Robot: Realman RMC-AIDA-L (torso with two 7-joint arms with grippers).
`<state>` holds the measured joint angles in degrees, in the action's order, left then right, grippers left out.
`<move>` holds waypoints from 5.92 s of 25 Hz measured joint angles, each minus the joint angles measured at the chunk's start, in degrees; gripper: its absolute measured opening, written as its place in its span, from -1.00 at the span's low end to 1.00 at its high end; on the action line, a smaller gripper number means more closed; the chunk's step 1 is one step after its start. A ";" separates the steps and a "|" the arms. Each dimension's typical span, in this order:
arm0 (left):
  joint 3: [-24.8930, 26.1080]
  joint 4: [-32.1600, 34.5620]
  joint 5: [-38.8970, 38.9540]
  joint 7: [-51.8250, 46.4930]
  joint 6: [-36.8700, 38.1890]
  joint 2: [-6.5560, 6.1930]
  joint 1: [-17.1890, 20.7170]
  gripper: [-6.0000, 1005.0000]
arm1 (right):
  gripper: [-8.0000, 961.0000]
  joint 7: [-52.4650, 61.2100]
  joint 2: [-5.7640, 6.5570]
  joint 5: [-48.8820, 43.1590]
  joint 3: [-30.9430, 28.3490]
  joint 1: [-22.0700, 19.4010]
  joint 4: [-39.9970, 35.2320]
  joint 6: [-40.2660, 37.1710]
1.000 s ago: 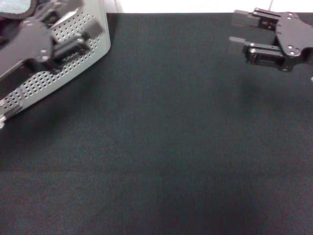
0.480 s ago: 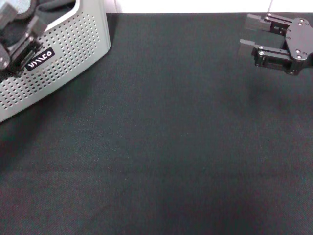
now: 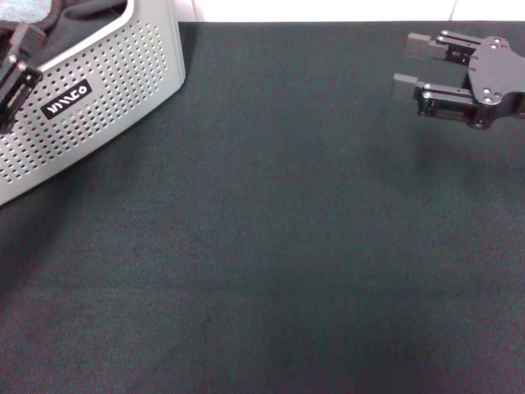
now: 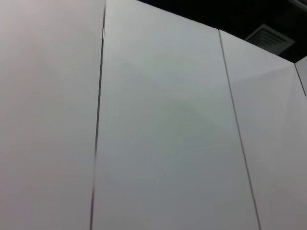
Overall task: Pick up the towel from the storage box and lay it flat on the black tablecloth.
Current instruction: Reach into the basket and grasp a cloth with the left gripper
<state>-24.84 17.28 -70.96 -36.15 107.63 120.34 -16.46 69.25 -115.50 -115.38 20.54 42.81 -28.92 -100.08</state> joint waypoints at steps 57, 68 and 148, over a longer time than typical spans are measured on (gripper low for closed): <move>-3.72 -2.34 5.24 -5.06 -4.61 0.12 -14.73 0.47 | 0.48 -1.45 -0.30 6.45 3.47 -3.63 5.60 9.43; -4.04 -1.55 14.38 -0.68 -3.39 0.39 -4.45 0.47 | 0.48 -1.10 0.36 7.05 8.40 -3.62 0.19 9.82; -38.66 68.49 -8.54 -64.78 -53.02 -0.15 5.30 0.47 | 0.48 -5.79 -0.24 7.72 9.28 -0.17 2.09 24.19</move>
<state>-63.50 85.77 -79.50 -100.93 54.61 120.19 -11.17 63.45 -115.75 -107.66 29.82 42.64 -26.83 -75.88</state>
